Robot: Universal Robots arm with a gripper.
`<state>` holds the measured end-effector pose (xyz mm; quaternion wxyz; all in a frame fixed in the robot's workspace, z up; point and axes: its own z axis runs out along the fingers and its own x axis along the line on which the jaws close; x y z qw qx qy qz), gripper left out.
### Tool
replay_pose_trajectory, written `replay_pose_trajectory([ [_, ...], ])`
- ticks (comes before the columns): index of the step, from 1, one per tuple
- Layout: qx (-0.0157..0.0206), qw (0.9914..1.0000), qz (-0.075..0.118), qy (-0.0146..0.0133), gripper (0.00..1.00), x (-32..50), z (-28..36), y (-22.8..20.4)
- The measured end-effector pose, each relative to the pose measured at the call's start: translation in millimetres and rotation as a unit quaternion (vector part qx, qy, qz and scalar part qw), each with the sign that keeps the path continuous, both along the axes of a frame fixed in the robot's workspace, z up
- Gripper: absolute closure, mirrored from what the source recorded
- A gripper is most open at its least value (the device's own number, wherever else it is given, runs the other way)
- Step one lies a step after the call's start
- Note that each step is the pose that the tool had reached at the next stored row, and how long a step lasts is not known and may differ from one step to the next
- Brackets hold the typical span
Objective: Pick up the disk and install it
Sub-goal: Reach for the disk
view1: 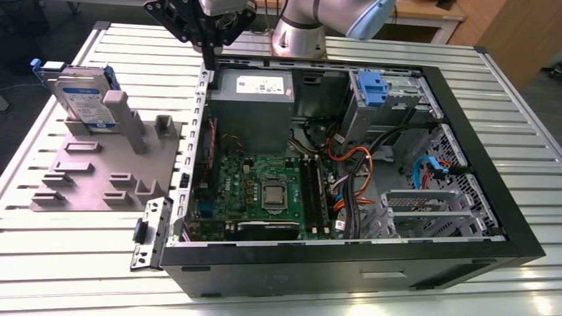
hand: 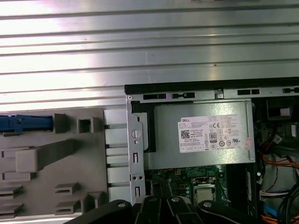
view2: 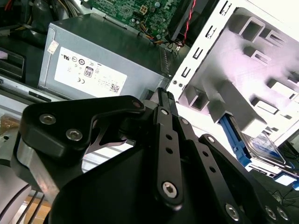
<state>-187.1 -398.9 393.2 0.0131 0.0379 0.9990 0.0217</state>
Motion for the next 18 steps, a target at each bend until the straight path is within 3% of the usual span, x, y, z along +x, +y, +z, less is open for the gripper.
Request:
replay_pose_trajectory([
  [11, 0.0000, 1.00000, 0.000, 0.0000, 0.89, -4.7, 0.0, 0.2],
  [18, 0.0000, 1.00000, 0.000, 0.0000, 0.89, -12.3, 0.0, 1.7],
])
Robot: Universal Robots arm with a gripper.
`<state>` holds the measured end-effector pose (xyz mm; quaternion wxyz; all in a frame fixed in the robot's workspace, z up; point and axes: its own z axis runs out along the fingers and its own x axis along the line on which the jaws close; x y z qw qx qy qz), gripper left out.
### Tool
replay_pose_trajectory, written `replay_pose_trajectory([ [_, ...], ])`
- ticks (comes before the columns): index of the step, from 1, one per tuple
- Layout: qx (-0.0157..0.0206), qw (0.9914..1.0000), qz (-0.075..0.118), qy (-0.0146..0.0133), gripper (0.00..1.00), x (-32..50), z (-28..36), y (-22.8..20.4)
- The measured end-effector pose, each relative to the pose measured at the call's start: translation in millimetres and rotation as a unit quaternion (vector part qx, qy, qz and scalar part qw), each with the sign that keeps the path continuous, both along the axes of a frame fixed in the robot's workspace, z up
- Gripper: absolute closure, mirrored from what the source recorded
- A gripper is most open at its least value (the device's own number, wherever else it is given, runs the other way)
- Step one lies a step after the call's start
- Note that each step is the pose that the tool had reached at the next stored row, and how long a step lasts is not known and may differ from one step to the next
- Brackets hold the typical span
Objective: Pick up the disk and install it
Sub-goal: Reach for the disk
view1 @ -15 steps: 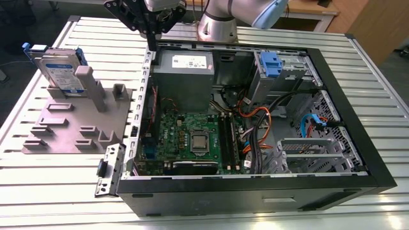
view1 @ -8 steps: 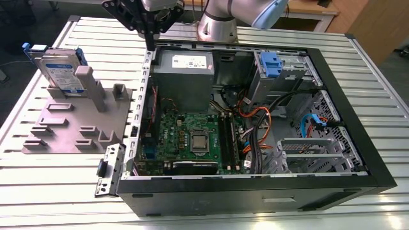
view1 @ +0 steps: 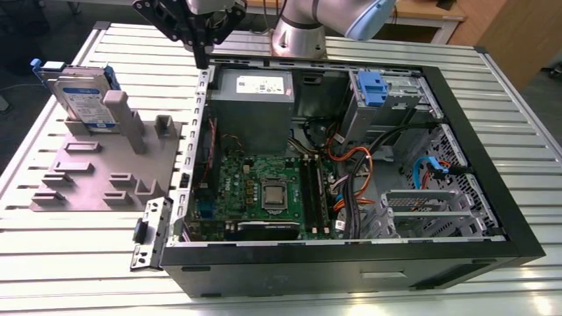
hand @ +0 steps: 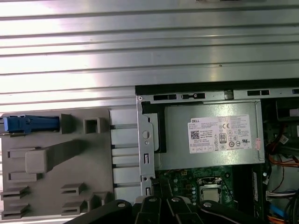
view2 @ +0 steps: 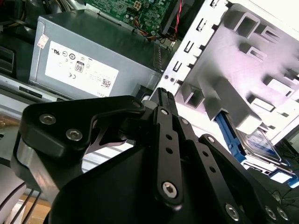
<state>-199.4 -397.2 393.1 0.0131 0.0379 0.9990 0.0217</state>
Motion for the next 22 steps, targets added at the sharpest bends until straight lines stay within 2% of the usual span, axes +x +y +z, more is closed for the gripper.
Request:
replay_pose_trajectory([
  [7, 0.0000, 1.00000, 0.000, 0.0000, 0.89, -6.2, -0.1, 1.9],
  [22, 0.0000, 1.00000, 0.000, 0.0000, 0.89, -10.6, -0.1, 2.2],
])
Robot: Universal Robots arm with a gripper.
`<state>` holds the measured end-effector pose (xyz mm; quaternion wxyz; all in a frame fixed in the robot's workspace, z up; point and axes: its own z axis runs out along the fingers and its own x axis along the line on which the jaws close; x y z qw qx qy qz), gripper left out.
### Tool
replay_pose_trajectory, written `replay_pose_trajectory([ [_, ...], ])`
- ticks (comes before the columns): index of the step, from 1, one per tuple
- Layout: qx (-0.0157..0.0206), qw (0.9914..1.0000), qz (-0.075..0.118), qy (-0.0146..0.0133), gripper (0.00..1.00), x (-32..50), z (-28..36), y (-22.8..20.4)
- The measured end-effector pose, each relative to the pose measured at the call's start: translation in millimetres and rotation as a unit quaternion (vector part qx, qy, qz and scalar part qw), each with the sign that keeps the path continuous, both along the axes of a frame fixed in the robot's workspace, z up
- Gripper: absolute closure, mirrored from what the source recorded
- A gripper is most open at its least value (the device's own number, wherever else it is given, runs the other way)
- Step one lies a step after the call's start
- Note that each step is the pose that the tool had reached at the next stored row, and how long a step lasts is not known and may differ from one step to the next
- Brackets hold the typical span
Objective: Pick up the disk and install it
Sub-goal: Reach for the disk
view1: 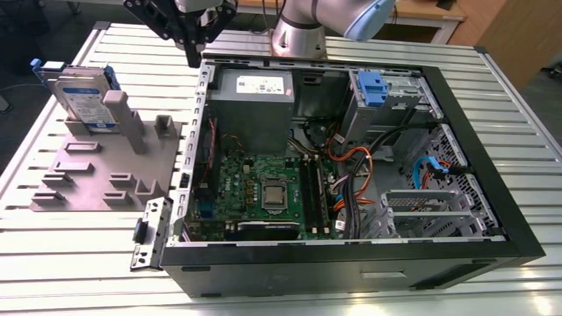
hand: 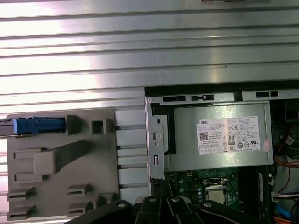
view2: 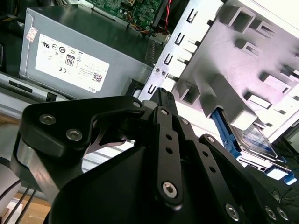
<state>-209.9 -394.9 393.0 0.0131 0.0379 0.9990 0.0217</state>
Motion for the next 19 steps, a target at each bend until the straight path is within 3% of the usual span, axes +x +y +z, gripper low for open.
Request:
replay_pose_trajectory([
  [11, 0.0000, 1.00000, 0.000, 0.0000, 0.89, -8.0, 0.0, 0.5],
  [19, 0.0000, 1.00000, 0.000, 0.0000, 0.89, -9.4, 0.0, 0.5],
])
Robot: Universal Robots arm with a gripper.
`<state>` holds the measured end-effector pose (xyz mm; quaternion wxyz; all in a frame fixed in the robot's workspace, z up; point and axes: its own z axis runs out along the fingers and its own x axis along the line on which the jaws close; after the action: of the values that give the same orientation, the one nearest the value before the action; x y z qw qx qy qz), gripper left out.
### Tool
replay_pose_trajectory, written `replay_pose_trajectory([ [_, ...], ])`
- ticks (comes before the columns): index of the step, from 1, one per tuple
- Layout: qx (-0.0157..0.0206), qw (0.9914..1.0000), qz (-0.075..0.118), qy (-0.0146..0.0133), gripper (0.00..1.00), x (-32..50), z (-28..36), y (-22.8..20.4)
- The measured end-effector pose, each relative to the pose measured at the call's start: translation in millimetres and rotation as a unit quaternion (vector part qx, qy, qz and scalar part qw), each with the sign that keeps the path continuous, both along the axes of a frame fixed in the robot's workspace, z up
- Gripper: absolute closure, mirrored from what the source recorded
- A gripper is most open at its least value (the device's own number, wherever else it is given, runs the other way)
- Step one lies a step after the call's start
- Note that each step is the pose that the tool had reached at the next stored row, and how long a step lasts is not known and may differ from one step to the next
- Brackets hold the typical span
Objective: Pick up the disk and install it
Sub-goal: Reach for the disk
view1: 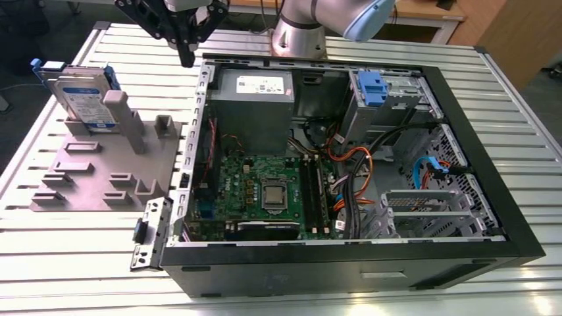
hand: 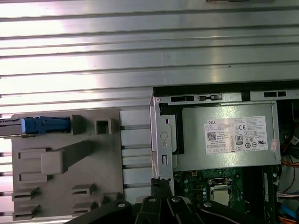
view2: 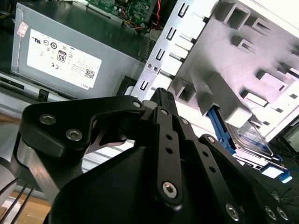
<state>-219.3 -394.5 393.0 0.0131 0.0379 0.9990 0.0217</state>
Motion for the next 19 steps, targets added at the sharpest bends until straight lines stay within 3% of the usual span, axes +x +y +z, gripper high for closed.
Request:
replay_pose_trajectory([
  [19, 0.0000, 1.00000, 0.000, 0.0000, 0.89, -13.5, -0.2, 1.8],
])
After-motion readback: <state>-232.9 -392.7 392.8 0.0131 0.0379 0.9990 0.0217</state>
